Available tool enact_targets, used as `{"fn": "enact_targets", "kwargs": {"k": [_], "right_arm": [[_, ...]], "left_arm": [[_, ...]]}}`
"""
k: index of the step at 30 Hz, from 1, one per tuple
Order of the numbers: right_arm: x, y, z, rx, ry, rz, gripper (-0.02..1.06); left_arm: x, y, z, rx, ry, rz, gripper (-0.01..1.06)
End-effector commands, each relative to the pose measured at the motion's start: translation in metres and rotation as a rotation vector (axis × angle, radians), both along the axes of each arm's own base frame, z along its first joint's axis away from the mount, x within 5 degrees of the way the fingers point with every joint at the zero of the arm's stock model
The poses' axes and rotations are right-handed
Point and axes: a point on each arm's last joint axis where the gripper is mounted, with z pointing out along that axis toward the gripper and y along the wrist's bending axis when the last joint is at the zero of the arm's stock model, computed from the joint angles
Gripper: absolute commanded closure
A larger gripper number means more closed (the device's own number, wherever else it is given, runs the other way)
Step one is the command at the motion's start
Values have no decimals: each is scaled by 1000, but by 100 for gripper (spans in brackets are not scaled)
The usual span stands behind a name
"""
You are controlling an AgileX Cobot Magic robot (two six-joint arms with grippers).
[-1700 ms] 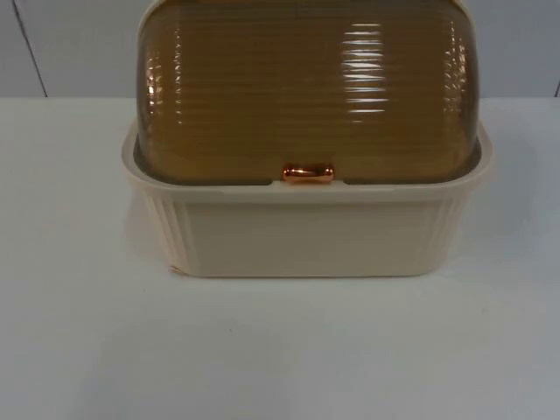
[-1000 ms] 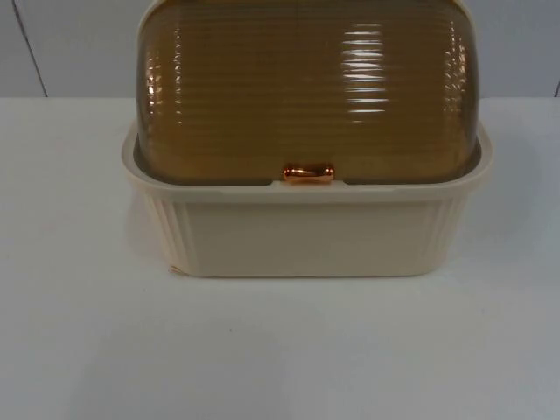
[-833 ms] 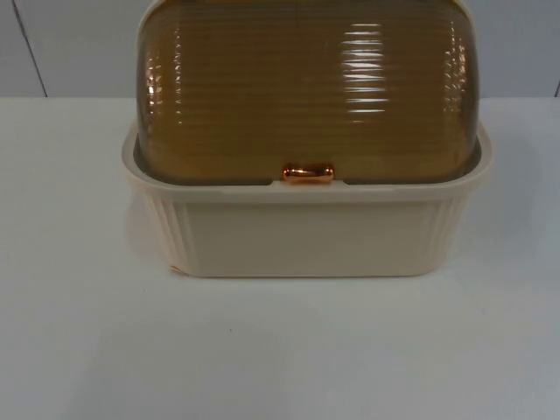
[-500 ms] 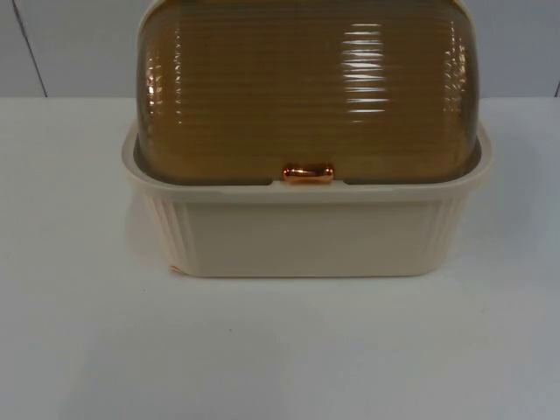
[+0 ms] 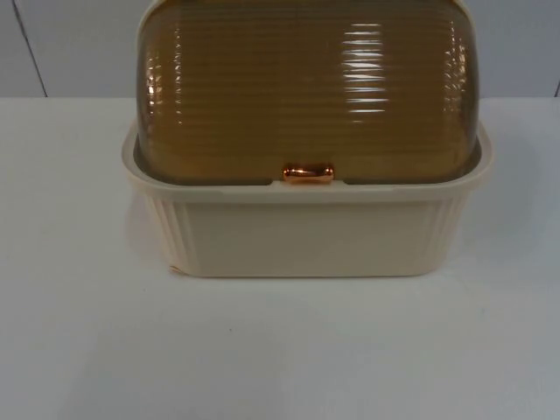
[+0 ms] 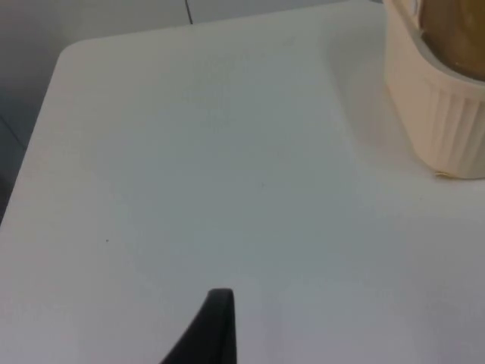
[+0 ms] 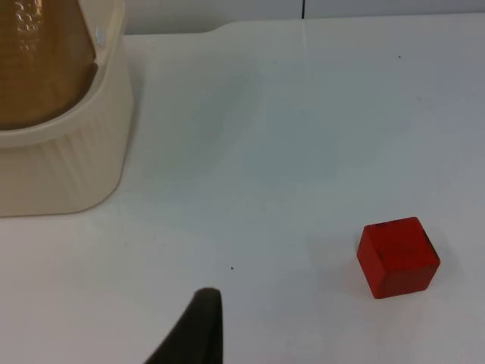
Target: Open the box lid with the left hand, place the block into the box with the right hand, then close the box lid with the left hand.
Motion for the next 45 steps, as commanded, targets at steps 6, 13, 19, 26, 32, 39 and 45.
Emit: {"fn": "enact_targets", "kwargs": {"k": [6,13,19,26,32,39,45], "right_arm": [[0,0,0,-6,-11,5,-1],[-1,0,19,18,-36,-7,-1],[15,1,53,17,-25,-5,-1],[44,1,105,15,-74,-8,-1],[65,-4,132,-66,-104,-49,-1],[99,-10,151,-135,-143,-109,-1],[115,-9,158,-110,-134,-117,-1]], "left_arm": [[0,2,1,-10,-17,22,0],[9,1,26,-6,10,20,0],[37,2,60,15,-11,28,0],[81,-1,101,-3,-90,21,0],[107,-5,124,-47,-110,4,0],[145,-7,149,-70,-156,-2,0],[169,-7,152,-41,-165,-1,0]]}}
